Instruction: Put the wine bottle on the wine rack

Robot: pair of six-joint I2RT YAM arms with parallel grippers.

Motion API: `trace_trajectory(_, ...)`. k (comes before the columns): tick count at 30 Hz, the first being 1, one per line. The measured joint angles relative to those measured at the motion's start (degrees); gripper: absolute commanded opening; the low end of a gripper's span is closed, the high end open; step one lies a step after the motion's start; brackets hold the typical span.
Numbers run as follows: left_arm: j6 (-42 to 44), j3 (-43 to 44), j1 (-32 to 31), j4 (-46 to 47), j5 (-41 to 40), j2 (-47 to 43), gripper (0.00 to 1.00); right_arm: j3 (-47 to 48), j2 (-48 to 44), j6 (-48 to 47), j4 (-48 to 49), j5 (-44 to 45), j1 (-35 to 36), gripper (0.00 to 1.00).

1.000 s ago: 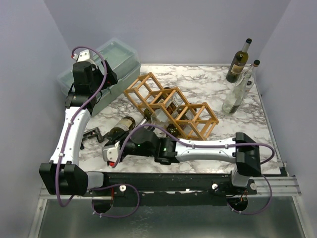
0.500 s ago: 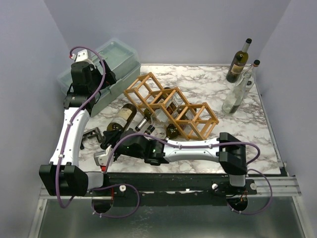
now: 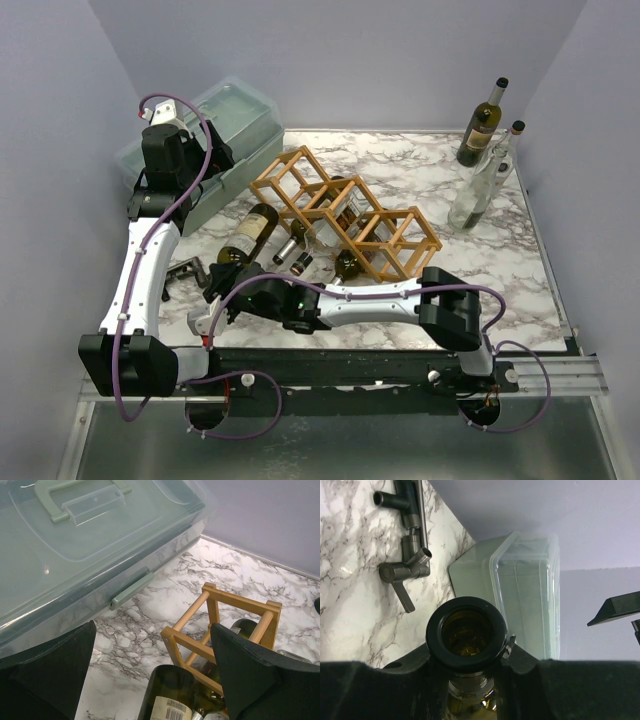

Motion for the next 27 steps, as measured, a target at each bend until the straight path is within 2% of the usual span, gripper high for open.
trace_trajectory(27,0.0,0.0,0.0,0.0,0.0,0.0,0.98,2.6,1.9,-4.7,2.1,4.0,-3.1,0.01)
